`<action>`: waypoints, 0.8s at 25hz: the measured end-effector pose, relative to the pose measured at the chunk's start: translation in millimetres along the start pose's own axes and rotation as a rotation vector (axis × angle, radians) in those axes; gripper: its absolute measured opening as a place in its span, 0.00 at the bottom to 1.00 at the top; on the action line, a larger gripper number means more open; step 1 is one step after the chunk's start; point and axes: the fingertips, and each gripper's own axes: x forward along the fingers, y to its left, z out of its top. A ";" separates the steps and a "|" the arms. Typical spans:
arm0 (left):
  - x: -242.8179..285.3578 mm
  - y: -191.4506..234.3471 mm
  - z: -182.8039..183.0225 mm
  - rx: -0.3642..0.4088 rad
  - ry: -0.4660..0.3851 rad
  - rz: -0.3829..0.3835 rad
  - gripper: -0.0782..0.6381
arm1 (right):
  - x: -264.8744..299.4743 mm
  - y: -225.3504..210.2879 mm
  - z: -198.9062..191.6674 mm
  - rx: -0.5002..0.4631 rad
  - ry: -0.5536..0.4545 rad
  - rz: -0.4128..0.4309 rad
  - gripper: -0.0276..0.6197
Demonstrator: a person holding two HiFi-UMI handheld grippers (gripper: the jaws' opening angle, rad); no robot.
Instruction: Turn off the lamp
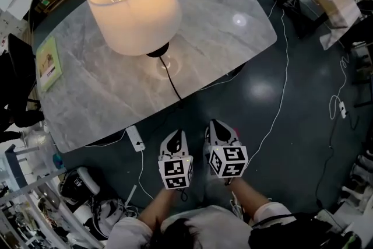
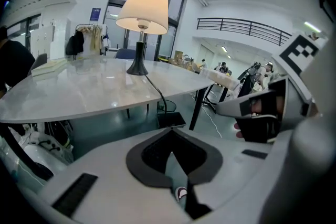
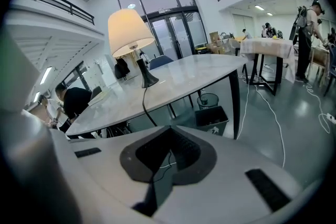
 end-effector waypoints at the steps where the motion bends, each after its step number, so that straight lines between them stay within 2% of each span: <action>1: 6.3 0.4 -4.8 0.010 0.006 -0.004 0.12 | 5.6 -3.3 -4.8 0.006 0.002 -0.001 0.04; 12: 69.0 -9.1 -77.2 -0.015 0.090 -0.008 0.12 | 50.6 -54.0 -79.1 0.070 0.058 -0.024 0.04; 20: 114.5 -13.5 -119.6 0.013 0.126 -0.041 0.12 | 88.2 -82.8 -125.2 0.053 0.082 -0.027 0.04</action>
